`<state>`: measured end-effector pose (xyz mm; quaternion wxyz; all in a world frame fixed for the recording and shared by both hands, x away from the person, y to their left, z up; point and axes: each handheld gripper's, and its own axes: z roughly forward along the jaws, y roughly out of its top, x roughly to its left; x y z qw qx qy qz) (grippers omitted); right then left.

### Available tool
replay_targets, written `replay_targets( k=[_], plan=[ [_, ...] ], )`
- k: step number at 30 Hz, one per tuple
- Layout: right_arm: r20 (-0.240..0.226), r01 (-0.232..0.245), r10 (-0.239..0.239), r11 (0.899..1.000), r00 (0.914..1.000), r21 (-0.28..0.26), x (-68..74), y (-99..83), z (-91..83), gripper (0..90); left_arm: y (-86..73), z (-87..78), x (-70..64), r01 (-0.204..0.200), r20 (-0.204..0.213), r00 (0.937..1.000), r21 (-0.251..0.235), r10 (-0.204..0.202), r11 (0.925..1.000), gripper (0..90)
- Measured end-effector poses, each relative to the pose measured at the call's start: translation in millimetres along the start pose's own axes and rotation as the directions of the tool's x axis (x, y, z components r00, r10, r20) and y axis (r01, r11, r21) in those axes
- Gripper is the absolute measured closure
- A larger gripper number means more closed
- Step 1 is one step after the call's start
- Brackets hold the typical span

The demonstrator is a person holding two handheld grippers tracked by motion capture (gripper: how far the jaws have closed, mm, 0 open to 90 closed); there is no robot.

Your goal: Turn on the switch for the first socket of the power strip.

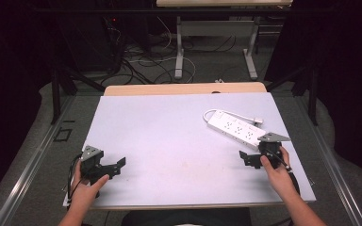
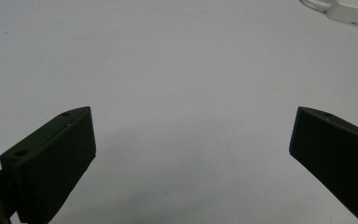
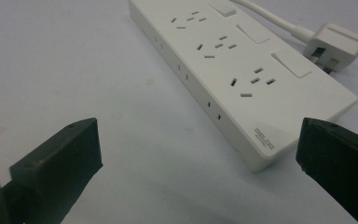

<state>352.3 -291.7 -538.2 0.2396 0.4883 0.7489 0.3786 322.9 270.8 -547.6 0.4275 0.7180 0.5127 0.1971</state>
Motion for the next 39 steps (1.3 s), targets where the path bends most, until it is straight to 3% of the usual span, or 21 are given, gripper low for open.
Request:
replay_targets(
  k=[15,39],
  plan=[
    [0.005,-0.017,0.017,0.999,0.9998,-0.038,-11.6,-23.3,-12.7,0.0,-0.3,0.9,-0.5,0.009,-0.005,0.9999,-0.007,-0.009,0.9999,0.1],
    [0.021,-0.089,0.090,0.995,0.9957,-0.040,-25.8,-34.0,-14.6,0.2,0.4,0.1,0.5,0.000,0.002,1.0000,-0.010,0.000,1.0000,0.2]
  ],
)
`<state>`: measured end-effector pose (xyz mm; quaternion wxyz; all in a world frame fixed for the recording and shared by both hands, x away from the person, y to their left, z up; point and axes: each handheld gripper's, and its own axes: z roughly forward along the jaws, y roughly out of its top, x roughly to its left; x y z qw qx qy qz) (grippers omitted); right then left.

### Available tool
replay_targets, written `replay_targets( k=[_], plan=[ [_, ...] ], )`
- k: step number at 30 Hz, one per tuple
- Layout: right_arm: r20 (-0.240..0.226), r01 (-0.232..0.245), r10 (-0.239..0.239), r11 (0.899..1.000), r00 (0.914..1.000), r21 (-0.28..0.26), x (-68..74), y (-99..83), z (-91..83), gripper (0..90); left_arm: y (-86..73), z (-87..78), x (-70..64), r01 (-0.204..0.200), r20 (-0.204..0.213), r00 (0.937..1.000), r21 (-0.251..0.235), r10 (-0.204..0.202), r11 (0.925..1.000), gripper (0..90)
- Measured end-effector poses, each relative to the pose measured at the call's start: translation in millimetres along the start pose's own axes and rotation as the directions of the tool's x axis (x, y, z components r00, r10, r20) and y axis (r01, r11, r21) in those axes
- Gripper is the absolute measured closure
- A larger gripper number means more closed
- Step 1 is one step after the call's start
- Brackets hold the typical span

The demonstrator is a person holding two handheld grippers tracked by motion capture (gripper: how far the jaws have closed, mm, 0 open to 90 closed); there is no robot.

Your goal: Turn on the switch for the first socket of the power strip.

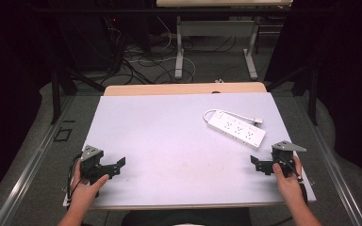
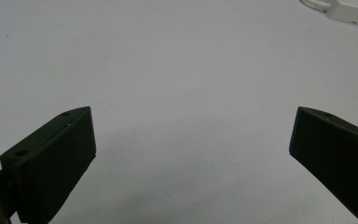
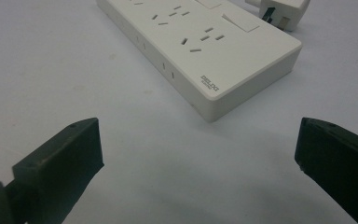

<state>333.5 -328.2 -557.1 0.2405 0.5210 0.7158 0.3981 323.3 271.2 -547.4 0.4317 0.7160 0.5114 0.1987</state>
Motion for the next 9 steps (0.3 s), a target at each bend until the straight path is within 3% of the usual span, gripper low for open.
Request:
replay_targets(
  k=[9],
  plan=[
    [0.015,-0.019,0.019,1.000,0.9997,-0.010,-2.0,0.0,-2.1,0.2,0.1,-0.1,-0.1,-0.003,0.001,1.0000,-0.001,0.003,1.0000,0.2]
  ],
)
